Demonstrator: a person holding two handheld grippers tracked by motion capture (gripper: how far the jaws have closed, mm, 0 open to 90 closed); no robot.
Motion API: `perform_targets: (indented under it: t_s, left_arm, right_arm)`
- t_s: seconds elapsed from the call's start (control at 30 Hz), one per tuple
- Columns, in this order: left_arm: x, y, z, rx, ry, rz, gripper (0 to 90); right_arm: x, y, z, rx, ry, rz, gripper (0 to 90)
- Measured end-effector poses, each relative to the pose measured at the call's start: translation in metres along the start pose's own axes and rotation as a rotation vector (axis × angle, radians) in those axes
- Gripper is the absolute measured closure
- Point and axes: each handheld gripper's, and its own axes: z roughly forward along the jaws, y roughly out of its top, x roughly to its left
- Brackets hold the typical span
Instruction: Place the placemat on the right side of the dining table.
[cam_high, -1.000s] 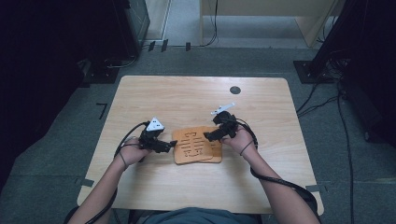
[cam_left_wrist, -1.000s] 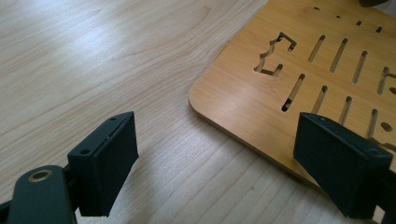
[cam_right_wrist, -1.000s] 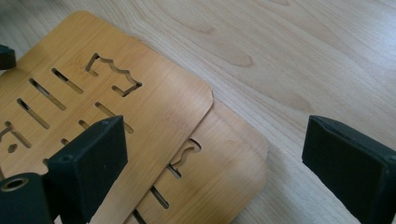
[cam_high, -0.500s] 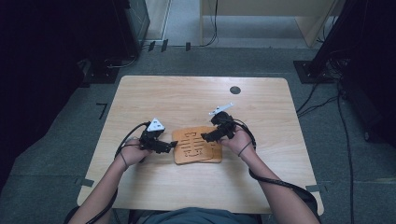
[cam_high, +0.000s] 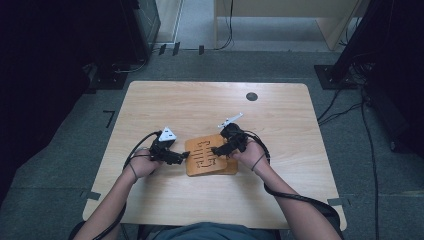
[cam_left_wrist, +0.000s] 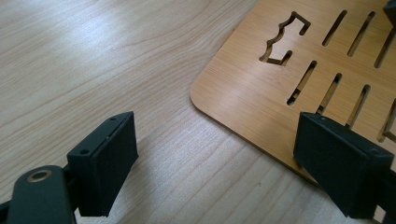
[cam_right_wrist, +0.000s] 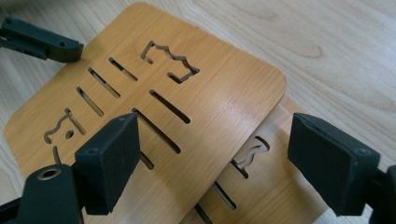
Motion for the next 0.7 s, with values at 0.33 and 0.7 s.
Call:
perform_targets:
  t_s: [0.33,0.7]
  left_arm:
    - [0.0,0.0,0.001,0.002,-0.008,-0.019,12.6]
    - [0.0,0.0,0.002,0.002,-0.014,-0.027,12.2]
  right_arm:
    - [0.003,0.001,0.007,0.021,0.013,0.009,19.4]
    - [0.006,0.009,-0.009,0.022,0.033,0.042,25.1]
